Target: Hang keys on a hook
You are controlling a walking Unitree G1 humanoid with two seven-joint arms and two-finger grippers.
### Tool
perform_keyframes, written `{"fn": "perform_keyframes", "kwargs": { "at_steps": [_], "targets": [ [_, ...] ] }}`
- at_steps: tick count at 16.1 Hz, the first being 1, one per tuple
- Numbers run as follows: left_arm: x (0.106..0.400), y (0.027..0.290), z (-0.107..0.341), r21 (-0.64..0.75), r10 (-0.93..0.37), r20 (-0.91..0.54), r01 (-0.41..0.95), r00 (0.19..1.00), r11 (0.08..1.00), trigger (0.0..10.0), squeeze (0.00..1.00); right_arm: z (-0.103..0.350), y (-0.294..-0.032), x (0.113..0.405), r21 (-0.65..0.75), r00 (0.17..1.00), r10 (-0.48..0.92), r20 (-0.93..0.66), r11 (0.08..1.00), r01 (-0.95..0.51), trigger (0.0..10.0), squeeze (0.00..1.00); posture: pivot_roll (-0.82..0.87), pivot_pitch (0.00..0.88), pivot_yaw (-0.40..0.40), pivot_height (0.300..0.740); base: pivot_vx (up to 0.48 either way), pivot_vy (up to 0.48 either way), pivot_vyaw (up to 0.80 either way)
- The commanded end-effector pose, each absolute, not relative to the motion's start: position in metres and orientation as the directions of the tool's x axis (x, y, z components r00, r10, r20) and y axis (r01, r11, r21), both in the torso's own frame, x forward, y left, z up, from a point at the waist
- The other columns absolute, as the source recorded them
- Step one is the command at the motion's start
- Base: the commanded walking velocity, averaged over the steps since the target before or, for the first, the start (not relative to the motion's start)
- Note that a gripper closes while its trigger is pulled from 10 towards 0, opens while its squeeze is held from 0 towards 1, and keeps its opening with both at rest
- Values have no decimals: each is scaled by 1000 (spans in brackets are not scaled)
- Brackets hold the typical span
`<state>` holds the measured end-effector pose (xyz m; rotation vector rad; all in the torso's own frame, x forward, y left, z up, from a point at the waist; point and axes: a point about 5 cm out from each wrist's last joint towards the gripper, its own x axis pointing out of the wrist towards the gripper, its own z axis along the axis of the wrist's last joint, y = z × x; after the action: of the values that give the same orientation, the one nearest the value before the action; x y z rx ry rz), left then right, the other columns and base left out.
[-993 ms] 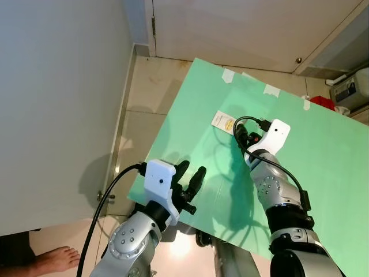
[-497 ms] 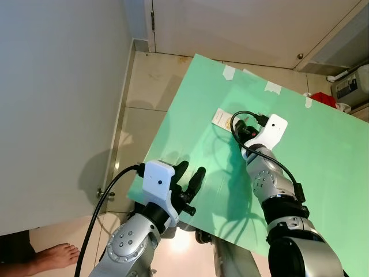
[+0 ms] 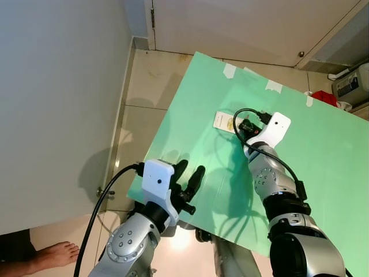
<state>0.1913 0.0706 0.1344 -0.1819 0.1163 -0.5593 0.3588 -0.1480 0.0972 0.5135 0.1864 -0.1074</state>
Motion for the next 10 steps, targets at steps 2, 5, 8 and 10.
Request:
{"fn": "perform_keyframes", "kwargs": {
  "at_steps": [2, 5, 8, 10],
  "targets": [
    [186, 65, 132, -223, -557, -77, 530, 827, 818, 10000, 0, 83, -155, 353, 490, 963, -76, -259, 849, 199, 0, 0, 103, 466, -100, 740, 0, 0, 0],
    [189, 66, 132, -220, -556, -73, 530, 828, 819, 10000, 0, 87, -156, 355, 522, 966, -76, -249, 829, 200, 0, 0, 102, 458, -101, 740, 0, 0, 0],
    [190, 66, 132, -218, -556, -69, 531, 829, 819, 10000, 0, 90, -157, 357, 550, 968, -75, -238, 811, 198, 0, 0, 102, 452, -101, 740, 0, 0, 0],
    [191, 66, 132, -216, -556, -66, 532, 829, 819, 10000, 0, 93, -158, 359, 595, 970, -71, -232, 778, 199, 0, 0, 102, 444, -103, 740, 0, 0, 0]
  ]
}}
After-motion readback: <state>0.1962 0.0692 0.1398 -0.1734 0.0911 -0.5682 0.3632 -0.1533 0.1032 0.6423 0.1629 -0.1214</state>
